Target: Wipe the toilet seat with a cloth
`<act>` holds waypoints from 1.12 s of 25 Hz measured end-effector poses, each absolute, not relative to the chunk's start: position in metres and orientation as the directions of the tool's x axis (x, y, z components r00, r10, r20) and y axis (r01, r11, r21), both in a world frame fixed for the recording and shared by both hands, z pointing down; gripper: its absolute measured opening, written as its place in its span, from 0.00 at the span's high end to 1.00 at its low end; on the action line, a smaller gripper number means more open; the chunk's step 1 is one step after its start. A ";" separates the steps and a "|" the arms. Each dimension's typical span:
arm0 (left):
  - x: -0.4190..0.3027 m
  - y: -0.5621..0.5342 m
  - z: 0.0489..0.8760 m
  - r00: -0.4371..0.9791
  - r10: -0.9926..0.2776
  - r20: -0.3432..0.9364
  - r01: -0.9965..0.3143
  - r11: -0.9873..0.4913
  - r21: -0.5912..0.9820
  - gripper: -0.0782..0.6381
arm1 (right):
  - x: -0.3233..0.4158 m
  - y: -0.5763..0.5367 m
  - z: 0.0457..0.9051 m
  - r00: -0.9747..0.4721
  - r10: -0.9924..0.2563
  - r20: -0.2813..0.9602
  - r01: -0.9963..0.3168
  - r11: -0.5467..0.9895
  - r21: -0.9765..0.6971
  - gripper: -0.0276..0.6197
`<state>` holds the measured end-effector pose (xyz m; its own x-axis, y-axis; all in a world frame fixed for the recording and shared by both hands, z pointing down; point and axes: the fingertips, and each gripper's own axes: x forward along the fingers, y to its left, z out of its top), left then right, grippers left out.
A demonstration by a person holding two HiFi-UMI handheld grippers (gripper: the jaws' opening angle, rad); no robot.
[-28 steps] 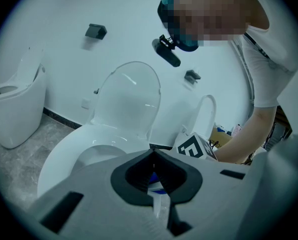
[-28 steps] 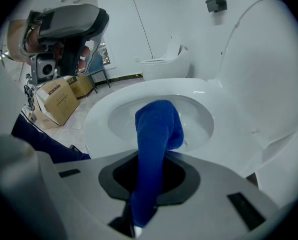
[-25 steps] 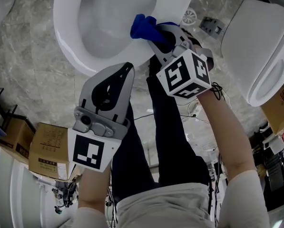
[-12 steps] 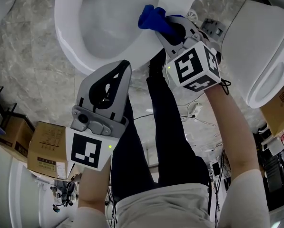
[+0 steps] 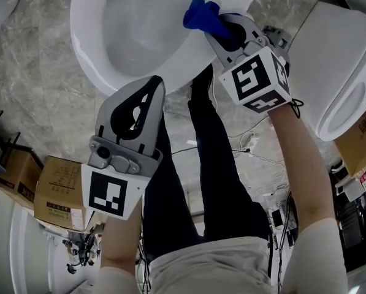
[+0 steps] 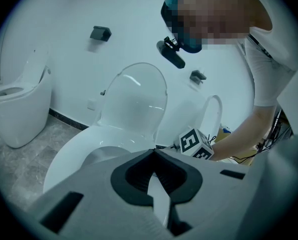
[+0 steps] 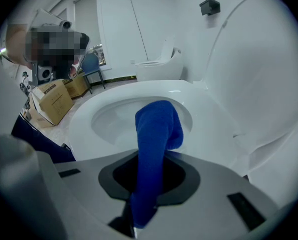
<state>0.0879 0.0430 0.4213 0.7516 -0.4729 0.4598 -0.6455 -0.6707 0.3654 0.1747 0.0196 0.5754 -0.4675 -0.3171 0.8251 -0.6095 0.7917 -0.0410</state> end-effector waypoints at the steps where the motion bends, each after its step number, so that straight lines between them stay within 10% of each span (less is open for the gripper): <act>1: 0.088 0.042 0.420 0.751 -0.474 0.459 -0.646 -0.670 0.365 0.88 | 0.176 0.018 0.574 -0.467 -0.318 0.825 -0.612 0.790 -0.042 0.87; 28: 0.096 0.043 0.423 0.758 -0.470 0.453 -0.640 -0.671 0.374 0.88 | 0.183 -0.009 0.569 -0.497 -0.364 0.788 -0.657 0.751 -0.067 0.87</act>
